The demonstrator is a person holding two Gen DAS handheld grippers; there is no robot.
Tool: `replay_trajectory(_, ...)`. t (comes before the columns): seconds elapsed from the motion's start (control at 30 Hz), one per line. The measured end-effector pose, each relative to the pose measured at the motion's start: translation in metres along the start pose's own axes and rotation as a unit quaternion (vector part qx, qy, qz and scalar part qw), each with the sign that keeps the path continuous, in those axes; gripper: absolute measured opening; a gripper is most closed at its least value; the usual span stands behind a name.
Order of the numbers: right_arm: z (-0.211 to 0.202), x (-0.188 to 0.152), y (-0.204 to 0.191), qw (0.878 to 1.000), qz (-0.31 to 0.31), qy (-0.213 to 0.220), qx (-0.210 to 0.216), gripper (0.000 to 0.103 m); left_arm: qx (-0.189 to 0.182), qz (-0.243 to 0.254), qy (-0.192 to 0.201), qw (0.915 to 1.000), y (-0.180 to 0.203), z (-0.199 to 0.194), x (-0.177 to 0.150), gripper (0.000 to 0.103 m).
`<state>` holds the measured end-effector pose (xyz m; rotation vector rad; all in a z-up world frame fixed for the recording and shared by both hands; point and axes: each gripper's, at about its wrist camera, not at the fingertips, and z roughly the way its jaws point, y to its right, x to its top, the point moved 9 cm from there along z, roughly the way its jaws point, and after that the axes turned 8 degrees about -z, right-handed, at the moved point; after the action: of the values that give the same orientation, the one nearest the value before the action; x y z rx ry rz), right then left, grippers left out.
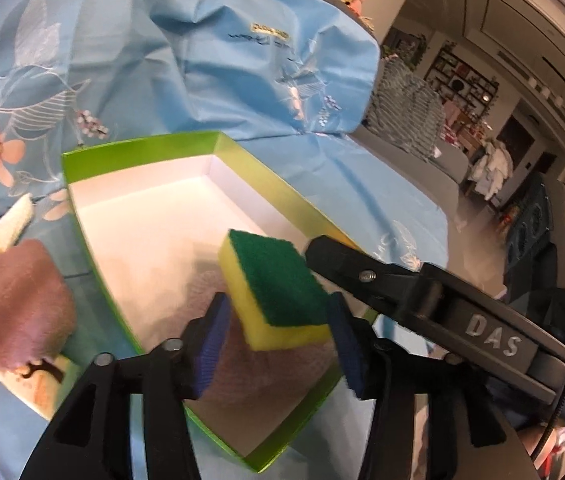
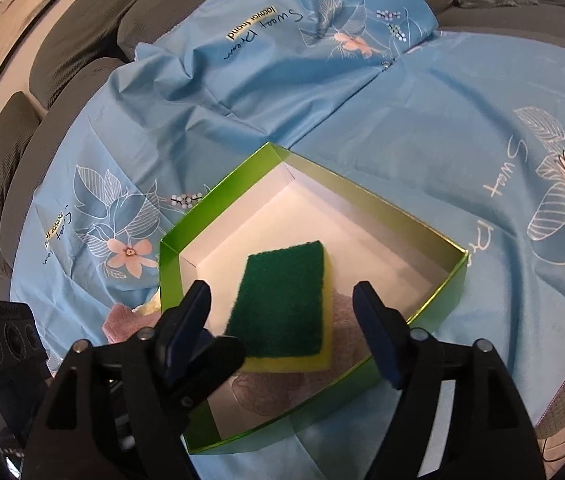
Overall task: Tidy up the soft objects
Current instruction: 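Carry the sponge into the green box and open the left tool, then move the left tool to the red-and-white knit sock and grasp it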
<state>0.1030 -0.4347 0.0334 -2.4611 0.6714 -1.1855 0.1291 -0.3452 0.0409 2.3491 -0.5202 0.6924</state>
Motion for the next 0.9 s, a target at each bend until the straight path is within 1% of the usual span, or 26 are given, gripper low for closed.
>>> replay_trajectory(0.07,-0.002,0.002,-0.002,1.0,0.001,0.006,0.007,0.083,0.003,-0.003,0.009,0.9999,-0.003,-0.007,0.004,0.057)
replay_trajectory(0.17,-0.005,0.003,-0.008,1.0,-0.002,0.016,0.017,0.086,0.005,-0.019,0.023,0.9996,-0.012,-0.024,0.006,0.067)
replay_trajectory(0.2,-0.006,0.004,-0.01,1.0,-0.005,0.018,0.021,0.087,0.009,-0.026,0.028,0.9992,-0.016,-0.03,0.006,0.067)
replay_trajectory(0.23,-0.007,0.004,-0.014,0.999,-0.009,0.022,0.026,0.091,0.014,-0.033,0.032,0.9989,-0.022,-0.037,0.006,0.067)
replay_trajectory(0.27,-0.008,0.004,-0.018,0.999,-0.012,0.025,0.032,0.095,0.023,-0.043,0.038,0.9981,-0.031,-0.048,0.005,0.068)
replay_trajectory(0.3,-0.008,0.003,-0.022,0.999,-0.017,0.026,0.038,0.096,0.029,-0.05,0.043,0.9974,-0.038,-0.056,0.005,0.068)
replay_trajectory(0.37,-0.009,0.0,-0.035,0.998,-0.032,0.028,0.051,0.097,0.051,-0.069,0.062,0.9944,-0.06,-0.085,0.002,0.068)
replay_trajectory(0.43,-0.009,-0.003,-0.05,0.997,-0.049,0.027,0.061,0.098,0.077,-0.09,0.08,0.9898,-0.084,-0.111,-0.001,0.072)
replay_trajectory(0.47,-0.009,-0.005,-0.061,0.996,-0.062,0.025,0.066,0.099,0.09,-0.102,0.089,0.9867,-0.098,-0.126,-0.004,0.078)
replay_trajectory(0.5,-0.009,-0.008,-0.07,0.995,-0.072,0.022,0.071,0.1,0.11,-0.12,0.103,0.9812,-0.119,-0.146,-0.01,0.081)
replay_trajectory(0.57,-0.009,-0.016,-0.094,0.991,-0.096,0.019,0.086,0.101,0.141,-0.148,0.117,0.9718,-0.15,-0.174,-0.02,0.081)
replay_trajectory(0.63,-0.007,-0.025,-0.119,0.987,-0.122,0.012,0.099,0.101,0.18,-0.182,0.128,0.9582,-0.188,-0.206,-0.04,0.081)
replay_trajectory(0.67,-0.006,-0.032,-0.129,0.986,-0.134,0.006,0.103,0.101,0.204,-0.2,0.136,0.9486,-0.209,-0.224,-0.052,0.081)
replay_trajectory(0.77,0.002,-0.054,-0.166,0.978,-0.171,-0.023,0.117,0.102,0.253,-0.241,0.149,0.9249,-0.251,-0.256,-0.083,0.081)
replay_trajectory(0.8,0.005,-0.062,-0.177,0.975,-0.18,-0.033,0.123,0.102,0.274,-0.262,0.153,0.9126,-0.27,-0.27,-0.098,0.081)
replay_trajectory(0.87,0.013,-0.08,-0.2,0.971,-0.191,-0.059,0.134,0.102,0.294,-0.288,0.157,0.8979,-0.293,-0.284,-0.116,0.081)
replay_trajectory(0.9,0.016,-0.091,-0.214,0.968,-0.196,-0.076,0.141,0.102,0.311,-0.304,0.16,0.8864,-0.309,-0.293,-0.128,0.081)
